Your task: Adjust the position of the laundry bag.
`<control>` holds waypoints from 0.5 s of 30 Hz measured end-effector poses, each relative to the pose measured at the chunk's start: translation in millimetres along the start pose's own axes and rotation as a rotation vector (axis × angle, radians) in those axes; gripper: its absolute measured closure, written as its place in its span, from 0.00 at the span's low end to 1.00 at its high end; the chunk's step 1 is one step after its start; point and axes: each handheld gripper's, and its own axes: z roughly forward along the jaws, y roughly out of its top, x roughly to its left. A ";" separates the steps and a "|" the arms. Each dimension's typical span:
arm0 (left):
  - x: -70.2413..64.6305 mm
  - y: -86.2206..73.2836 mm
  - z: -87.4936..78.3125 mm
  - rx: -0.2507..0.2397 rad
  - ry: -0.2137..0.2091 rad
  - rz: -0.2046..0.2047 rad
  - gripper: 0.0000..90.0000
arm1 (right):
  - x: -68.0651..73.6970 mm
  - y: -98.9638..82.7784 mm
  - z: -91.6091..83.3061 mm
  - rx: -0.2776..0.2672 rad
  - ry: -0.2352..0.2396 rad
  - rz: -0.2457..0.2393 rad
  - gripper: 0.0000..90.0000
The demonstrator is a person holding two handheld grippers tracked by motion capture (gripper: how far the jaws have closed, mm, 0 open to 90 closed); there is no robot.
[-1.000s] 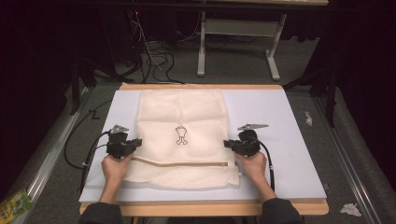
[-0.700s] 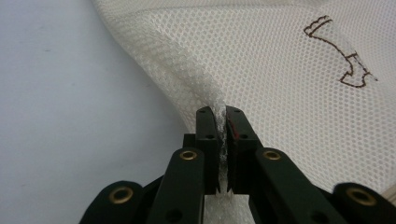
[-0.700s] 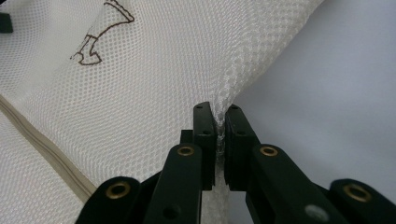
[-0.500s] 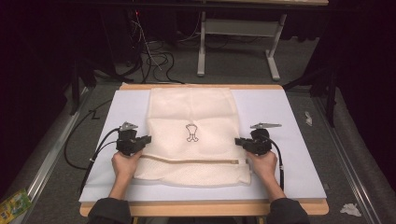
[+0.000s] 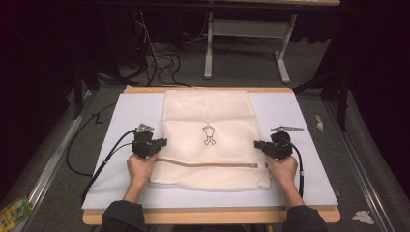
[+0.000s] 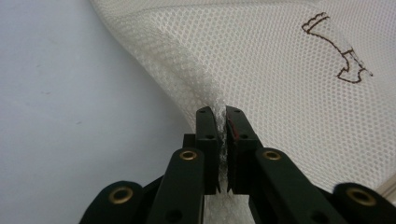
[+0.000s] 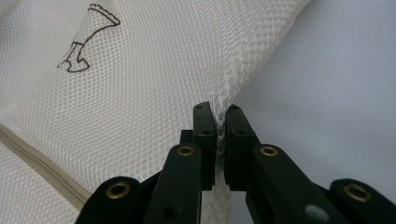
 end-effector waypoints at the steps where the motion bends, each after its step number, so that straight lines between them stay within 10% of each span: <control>1: -4.0 1.3 1.8 0.001 0.004 0.021 0.95 | -2.3 -0.3 -1.4 -0.007 -0.006 -0.006 0.96; 15: -13.4 8.6 15.0 0.011 -0.009 0.029 0.95 | -19.2 -6.8 -9.4 -0.009 -0.046 0.017 0.96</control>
